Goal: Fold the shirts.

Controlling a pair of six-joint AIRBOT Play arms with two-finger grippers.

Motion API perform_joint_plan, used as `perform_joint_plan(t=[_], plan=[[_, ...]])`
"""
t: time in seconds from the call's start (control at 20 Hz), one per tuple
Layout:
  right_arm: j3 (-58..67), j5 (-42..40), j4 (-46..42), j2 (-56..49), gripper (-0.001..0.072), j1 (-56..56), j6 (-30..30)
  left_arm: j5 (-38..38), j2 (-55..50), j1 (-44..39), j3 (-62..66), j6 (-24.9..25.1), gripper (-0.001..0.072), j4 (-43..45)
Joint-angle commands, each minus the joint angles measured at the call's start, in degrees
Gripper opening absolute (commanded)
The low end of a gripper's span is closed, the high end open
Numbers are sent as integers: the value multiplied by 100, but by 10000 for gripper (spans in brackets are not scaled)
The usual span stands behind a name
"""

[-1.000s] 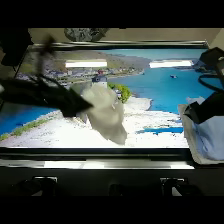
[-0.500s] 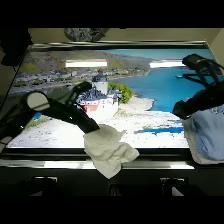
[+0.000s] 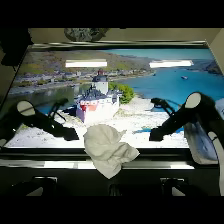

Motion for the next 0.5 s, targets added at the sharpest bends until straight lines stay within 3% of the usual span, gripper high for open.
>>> perform_joint_plan(t=[0.0,0.3,0.45], plan=[[-1091,-573,595,-22,706,4,-278,763,70,-275,-1368,184,717,-979],[-1550,-754,741,-22,706,4,-382,2199,68,-901,-1921,197,716,-1008],[-1552,-754,734,-22,706,55,-396,2841,50,-1123,-1921,197,609,-1370]])
